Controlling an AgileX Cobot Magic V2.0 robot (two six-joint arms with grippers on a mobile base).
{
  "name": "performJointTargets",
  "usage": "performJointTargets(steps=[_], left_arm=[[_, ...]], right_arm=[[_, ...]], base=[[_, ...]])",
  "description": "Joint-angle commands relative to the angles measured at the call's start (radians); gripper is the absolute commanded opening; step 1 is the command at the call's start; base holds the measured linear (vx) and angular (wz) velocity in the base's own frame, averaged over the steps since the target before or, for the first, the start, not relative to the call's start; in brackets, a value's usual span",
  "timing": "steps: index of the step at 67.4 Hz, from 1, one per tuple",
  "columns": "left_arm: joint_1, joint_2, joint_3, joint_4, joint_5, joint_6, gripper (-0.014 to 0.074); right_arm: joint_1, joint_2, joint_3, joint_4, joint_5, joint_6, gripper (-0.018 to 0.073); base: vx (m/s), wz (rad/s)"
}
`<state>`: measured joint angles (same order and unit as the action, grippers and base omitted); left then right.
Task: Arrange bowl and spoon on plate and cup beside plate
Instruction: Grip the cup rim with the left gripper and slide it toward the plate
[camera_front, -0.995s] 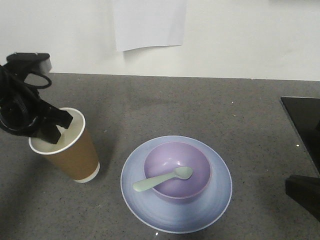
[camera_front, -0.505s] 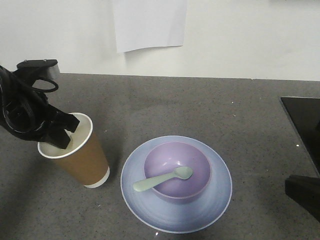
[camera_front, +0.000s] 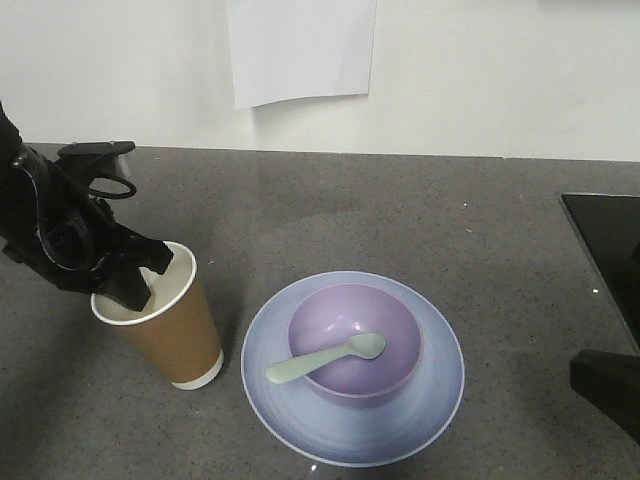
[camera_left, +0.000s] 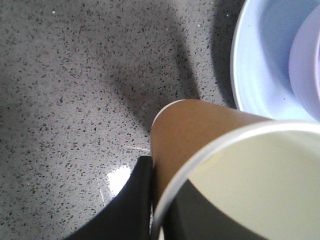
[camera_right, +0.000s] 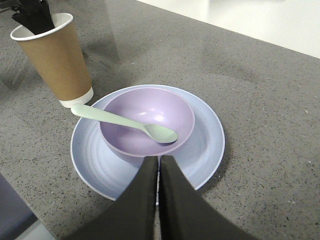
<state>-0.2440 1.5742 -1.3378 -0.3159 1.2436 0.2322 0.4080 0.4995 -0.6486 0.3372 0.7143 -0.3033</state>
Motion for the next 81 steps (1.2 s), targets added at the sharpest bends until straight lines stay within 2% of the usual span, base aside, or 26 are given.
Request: performJointTargets(steps=[1,42,54,71,81], left_arm=[[-0.004,-0.026,-0.024,-0.029,0.005,0.002,-0.0008],[-0.004,-0.004,-0.024,-0.035,0.005,0.019,0.0013],[-0.004,-0.004,-0.024,-0.036,0.007,0.019,0.01],[-0.004,-0.004,-0.024,-0.039,0.007,0.018,0.0286],[-0.004,-0.004,-0.024,-0.057,0.007,0.018,0.0351]], right_arm=[[0.0,0.004,-0.023,0.015,-0.067,-0.002,-0.0004],[0.0,0.004,-0.023,0.015,-0.07,-0.002,-0.0004],[0.0,0.004,-0.023,0.015,-0.071,-0.002,-0.0004],[0.0,0.004,-0.023,0.014,-0.071,-0.002,-0.0004],[0.0,0.004,-0.023,0.014,-0.071,-0.002,-0.0004]], base=[[0.0,0.0],[0.0,0.0],[0.0,0.0],[0.0,0.0],[0.0,0.0]])
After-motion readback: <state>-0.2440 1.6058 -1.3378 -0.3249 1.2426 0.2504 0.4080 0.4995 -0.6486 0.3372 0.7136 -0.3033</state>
